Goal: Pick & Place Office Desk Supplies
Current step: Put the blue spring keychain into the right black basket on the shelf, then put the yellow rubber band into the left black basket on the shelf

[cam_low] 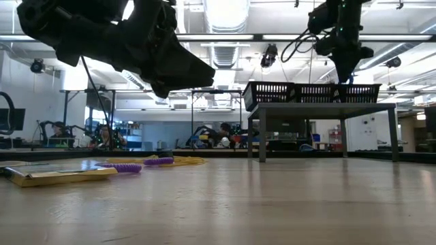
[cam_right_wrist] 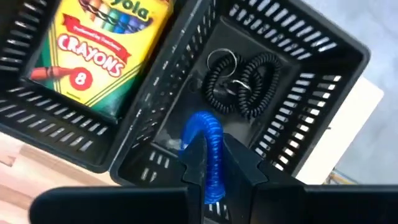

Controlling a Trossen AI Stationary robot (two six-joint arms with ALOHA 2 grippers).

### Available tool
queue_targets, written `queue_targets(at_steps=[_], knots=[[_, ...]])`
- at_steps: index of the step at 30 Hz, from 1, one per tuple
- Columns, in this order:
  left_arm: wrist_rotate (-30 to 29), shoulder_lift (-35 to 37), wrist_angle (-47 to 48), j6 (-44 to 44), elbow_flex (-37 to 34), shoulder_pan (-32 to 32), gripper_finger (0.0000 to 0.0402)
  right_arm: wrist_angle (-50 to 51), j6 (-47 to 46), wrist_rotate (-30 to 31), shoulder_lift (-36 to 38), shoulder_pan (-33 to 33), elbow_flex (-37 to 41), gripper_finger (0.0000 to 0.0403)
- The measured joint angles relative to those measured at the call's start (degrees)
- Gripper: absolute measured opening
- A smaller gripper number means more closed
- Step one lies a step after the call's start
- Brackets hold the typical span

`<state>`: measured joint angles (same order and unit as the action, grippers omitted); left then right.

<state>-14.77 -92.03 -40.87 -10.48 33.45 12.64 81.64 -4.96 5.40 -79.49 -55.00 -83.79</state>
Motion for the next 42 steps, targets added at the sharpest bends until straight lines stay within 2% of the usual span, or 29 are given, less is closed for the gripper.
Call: queue_targets(at_steps=[11,15,21,26,31,33,36,39,42], knots=[[0.01,0.00,0.28,-0.02,0.00,0.00,0.0161,-0.02,-1.01,-0.07,-2.99,0.00,1.88,0.0029],[0.01,0.00,0.46,-0.04,0.00,0.00,0.0161,0.02,-1.79,-2.67,-3.07,0.02,2.90,0.0037],[0.01,0.00,0.46,-0.15,0.00,0.00,0.0161,0.02,-3.33,-2.05,-3.05,-0.09,4.63,0.0090],[0.14,0.00,0.46,-0.22,0.00,0.00,0.0161,0.46,-5.45,1.86,-2.81,0.02,4.03,0.0143],[0.14,0.00,0.46,-0.22,0.00,0.00,0.0161,0.94,-7.97,4.14,-2.23,0.31,1.42,0.0163],[0.14,0.00,0.46,-0.20,0.00,0.00,0.0161,1.07,-8.37,6.87,-1.28,1.53,0.29,0.0160],[0.12,0.00,0.46,-0.20,0.00,0.00,0.0161,0.92,-8.33,14.03,1.41,5.43,-0.86,0.0150],[0.11,0.00,0.46,-0.21,0.00,0.00,0.0161,0.39,-8.98,20.00,5.23,12.51,-1.04,0.0137],[0.09,0.00,0.44,-0.42,0.00,0.00,0.0161,-1.19,-12.01,22.03,9.50,22.55,-0.11,0.0125]])
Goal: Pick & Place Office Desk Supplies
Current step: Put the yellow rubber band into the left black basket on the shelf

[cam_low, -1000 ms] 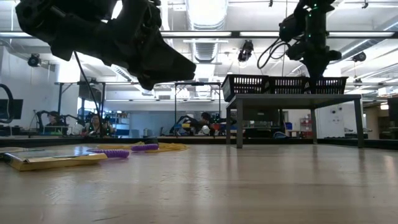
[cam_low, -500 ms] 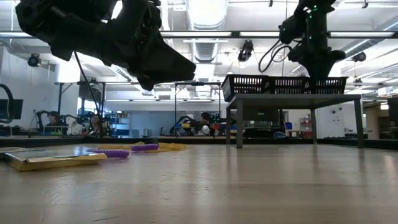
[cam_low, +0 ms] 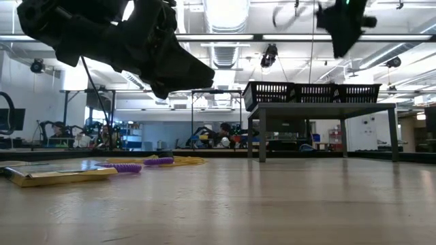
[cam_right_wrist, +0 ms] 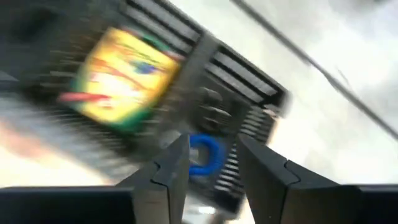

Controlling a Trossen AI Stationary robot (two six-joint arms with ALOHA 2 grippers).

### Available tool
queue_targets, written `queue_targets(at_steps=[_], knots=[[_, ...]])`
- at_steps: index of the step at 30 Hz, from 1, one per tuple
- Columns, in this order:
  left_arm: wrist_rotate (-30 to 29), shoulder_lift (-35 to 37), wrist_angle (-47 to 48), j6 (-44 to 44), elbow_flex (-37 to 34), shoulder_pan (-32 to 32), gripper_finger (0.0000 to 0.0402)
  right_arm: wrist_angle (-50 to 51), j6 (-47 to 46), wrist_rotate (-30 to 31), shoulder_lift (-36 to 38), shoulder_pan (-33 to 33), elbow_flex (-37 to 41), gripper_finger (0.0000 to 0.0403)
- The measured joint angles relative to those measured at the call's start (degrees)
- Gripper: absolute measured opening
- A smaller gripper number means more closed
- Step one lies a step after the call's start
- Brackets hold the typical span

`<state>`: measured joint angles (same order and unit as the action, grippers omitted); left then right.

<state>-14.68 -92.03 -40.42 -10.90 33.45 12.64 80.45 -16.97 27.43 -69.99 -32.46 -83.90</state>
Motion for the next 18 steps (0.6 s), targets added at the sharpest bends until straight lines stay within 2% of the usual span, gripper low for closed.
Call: queue_targets(at_steps=[6,11,14,18], knots=[[-0.13,0.00,-1.50,-0.07,0.39,-0.02,0.0161,-9.64,-10.80,5.52,6.22,25.67,5.74,0.0103],[0.77,1.09,-3.09,-2.90,0.39,0.04,0.0161,-20.73,-17.01,12.11,6.70,45.77,14.17,0.0089],[2.30,2.49,-3.66,-3.91,0.39,0.64,0.0161,-31.42,-17.13,14.31,4.74,54.94,20.00,0.0082],[2.67,5.41,-3.59,-4.05,0.39,2.78,0.0161,-50.33,-12.58,14.59,-0.12,62.18,27.76,0.0074]])
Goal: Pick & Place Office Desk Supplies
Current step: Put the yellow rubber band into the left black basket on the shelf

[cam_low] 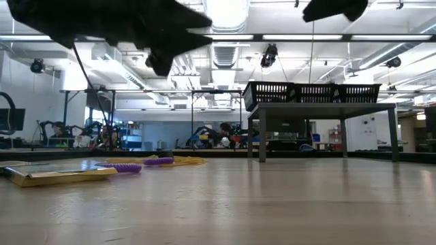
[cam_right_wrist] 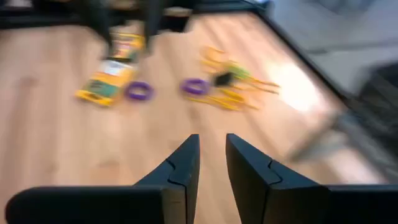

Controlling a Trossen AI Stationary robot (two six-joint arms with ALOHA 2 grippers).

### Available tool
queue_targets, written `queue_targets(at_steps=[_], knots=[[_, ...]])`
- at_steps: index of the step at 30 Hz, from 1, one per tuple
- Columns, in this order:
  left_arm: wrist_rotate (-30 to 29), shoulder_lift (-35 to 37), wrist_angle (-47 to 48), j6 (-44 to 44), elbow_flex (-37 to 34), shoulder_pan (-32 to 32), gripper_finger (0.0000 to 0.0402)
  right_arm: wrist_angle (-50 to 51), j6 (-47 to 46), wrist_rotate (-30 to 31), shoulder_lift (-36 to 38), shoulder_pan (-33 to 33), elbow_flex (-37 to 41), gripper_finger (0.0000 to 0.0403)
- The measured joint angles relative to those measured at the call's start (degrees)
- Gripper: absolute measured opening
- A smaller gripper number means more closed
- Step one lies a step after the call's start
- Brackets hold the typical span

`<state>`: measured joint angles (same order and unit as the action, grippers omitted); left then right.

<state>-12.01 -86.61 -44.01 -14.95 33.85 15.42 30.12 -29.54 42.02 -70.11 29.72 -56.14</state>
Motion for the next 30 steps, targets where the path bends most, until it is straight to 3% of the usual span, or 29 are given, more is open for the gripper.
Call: queue_targets(at_steps=[6,10,14,24,30], knots=[[-2.24,4.20,3.85,3.43,0.00,4.07,0.0161,-30.35,9.90,0.02,-12.01,2.71,8.34,0.0068],[-9.83,7.37,15.41,3.93,0.00,5.58,0.0161,-47.86,13.62,0.13,-21.34,1.94,10.45,0.0076],[-15.80,9.91,28.46,-1.51,0.00,5.05,0.0161,-60.18,11.80,0.15,-30.25,1.23,10.36,0.0091],[-17.49,10.67,45.40,-14.07,0.14,2.46,0.0159,-65.03,7.12,0.02,-43.91,1.26,6.64,0.0150],[-16.54,10.70,64.89,-31.99,4.27,2.81,0.0149,-65.37,9.61,0.15,-46.33,1.02,6.49,0.0175]])
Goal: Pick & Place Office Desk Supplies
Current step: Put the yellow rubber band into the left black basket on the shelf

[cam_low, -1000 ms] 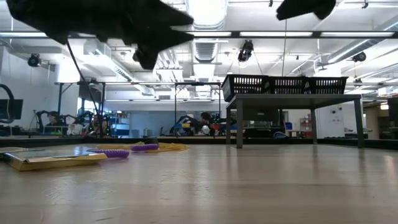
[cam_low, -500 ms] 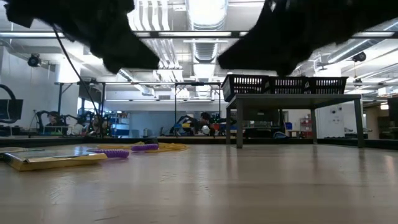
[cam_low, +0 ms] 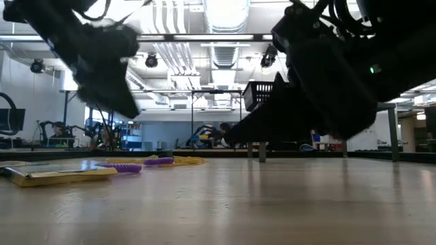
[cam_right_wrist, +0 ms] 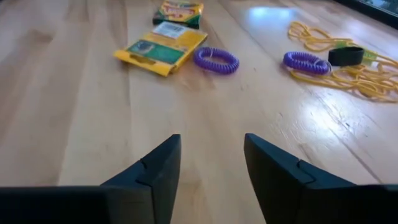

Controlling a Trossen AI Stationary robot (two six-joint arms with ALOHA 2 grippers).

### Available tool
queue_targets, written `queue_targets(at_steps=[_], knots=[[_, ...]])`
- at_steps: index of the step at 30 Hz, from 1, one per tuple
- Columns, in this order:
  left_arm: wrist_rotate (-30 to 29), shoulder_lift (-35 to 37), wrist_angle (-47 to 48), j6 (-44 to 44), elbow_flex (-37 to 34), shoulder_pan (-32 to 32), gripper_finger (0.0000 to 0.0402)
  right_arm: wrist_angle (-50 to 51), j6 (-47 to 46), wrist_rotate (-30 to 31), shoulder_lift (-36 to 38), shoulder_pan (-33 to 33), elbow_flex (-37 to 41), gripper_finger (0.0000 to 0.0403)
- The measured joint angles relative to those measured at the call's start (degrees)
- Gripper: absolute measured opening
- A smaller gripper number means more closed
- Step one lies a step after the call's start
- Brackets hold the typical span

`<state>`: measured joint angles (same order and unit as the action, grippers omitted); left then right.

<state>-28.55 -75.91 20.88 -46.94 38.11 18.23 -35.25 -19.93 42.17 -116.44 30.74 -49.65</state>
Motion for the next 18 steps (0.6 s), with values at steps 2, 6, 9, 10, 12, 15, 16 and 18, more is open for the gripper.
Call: queue_targets(at_steps=[2,6,9,10,12,15,16,18], knots=[[-0.32,-0.01,6.00,-7.72,0.44,-0.39,0.0147,0.24,0.53,0.00,-0.05,0.00,0.39,0.0178],[-3.39,-0.01,9.25,-14.75,-1.21,-3.46,0.0143,0.34,3.36,0.00,-0.05,-0.01,0.96,0.0180],[-3.70,-0.03,8.75,-14.13,-2.69,-7.79,0.0143,0.35,8.52,0.02,-0.05,-0.08,1.03,0.0180],[-3.70,-0.03,8.39,-13.96,-3.23,-9.43,0.0143,0.36,10.10,0.00,-0.05,-0.09,1.03,0.0180],[-3.74,-0.03,7.25,-13.96,-4.62,-13.05,0.0144,0.42,13.07,0.00,-0.05,-0.09,1.07,0.0180],[-3.29,-0.03,3.02,-13.96,-6.98,-18.06,0.0144,0.58,16.54,0.00,-0.05,-0.07,1.07,0.0180],[-2.76,-0.03,1.43,-14.23,-7.87,-19.45,0.0144,0.96,17.11,0.00,-0.05,-0.07,1.10,0.0180],[-1.89,-0.03,-3.35,-14.32,-9.66,-21.40,0.0144,2.38,17.31,-0.02,-0.05,-0.06,1.10,0.0180]])
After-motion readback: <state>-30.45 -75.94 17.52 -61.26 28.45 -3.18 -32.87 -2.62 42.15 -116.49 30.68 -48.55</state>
